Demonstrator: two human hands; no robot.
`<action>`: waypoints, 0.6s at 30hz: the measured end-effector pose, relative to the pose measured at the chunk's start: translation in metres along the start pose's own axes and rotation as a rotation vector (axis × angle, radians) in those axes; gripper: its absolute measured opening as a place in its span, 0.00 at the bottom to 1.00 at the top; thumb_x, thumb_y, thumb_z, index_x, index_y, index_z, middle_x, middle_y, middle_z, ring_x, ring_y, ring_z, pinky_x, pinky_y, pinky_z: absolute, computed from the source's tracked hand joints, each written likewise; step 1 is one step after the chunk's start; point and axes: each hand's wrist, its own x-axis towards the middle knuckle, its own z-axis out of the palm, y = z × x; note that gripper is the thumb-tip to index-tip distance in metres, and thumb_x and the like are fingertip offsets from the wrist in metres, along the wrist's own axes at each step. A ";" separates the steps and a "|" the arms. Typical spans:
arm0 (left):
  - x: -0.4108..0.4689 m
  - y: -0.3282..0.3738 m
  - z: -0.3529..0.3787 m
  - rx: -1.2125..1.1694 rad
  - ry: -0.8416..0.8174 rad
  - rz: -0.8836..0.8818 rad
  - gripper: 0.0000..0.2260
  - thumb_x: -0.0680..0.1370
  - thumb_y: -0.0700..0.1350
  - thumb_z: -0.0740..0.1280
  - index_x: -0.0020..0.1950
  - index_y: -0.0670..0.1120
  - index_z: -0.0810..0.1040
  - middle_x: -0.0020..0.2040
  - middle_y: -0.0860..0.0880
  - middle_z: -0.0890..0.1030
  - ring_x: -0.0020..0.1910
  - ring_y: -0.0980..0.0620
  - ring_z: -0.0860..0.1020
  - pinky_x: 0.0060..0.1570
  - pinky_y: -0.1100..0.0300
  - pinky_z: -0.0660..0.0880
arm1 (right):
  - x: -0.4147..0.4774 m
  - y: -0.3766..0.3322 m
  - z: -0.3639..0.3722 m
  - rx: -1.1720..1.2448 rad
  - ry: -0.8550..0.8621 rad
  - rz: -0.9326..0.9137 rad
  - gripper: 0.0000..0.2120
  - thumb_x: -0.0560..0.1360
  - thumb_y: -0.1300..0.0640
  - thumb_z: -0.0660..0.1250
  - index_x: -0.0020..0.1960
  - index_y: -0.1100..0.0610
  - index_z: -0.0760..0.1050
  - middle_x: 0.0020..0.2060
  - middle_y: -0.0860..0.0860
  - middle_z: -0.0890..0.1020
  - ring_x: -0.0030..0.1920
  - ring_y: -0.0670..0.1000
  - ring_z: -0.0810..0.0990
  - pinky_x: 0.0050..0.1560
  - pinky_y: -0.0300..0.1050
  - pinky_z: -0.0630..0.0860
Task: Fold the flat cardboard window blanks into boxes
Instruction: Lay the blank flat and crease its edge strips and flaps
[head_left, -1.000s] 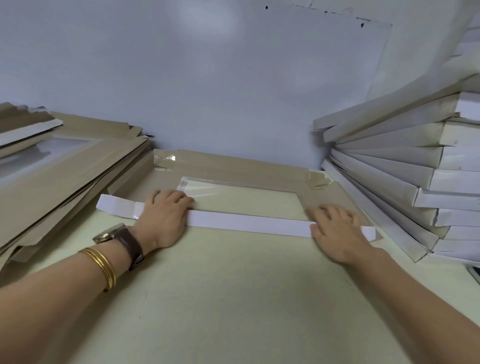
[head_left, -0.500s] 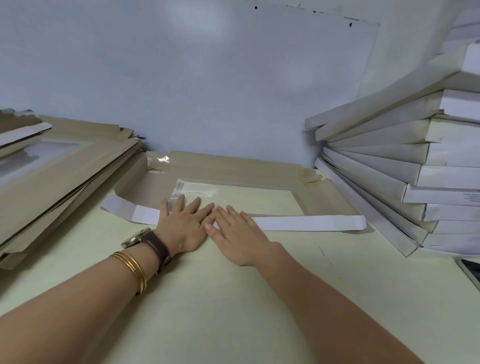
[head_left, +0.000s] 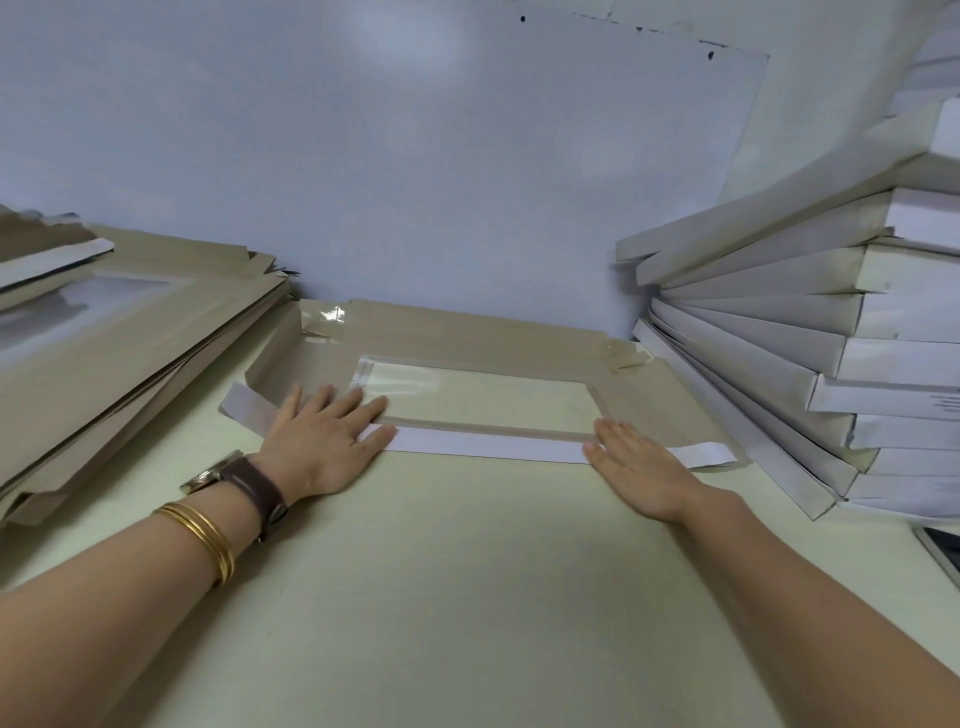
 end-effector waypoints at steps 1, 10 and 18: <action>-0.001 -0.004 -0.001 0.002 0.010 0.002 0.29 0.78 0.66 0.39 0.78 0.61 0.50 0.79 0.56 0.53 0.77 0.49 0.50 0.74 0.47 0.40 | -0.001 0.005 0.000 0.002 0.000 0.006 0.31 0.82 0.39 0.42 0.80 0.54 0.43 0.79 0.47 0.45 0.78 0.47 0.43 0.76 0.44 0.42; -0.009 -0.016 -0.006 0.165 0.242 -0.055 0.26 0.79 0.62 0.37 0.67 0.63 0.68 0.59 0.53 0.72 0.59 0.47 0.68 0.60 0.52 0.60 | 0.001 0.010 0.005 -0.021 0.038 -0.006 0.31 0.81 0.39 0.41 0.80 0.53 0.44 0.79 0.46 0.46 0.78 0.47 0.43 0.75 0.45 0.43; -0.006 -0.048 -0.015 0.195 0.306 0.020 0.24 0.77 0.66 0.41 0.43 0.50 0.66 0.43 0.48 0.81 0.48 0.45 0.78 0.49 0.53 0.67 | 0.003 0.010 0.006 -0.042 0.058 -0.009 0.32 0.81 0.39 0.42 0.80 0.54 0.45 0.79 0.48 0.48 0.78 0.49 0.45 0.75 0.46 0.44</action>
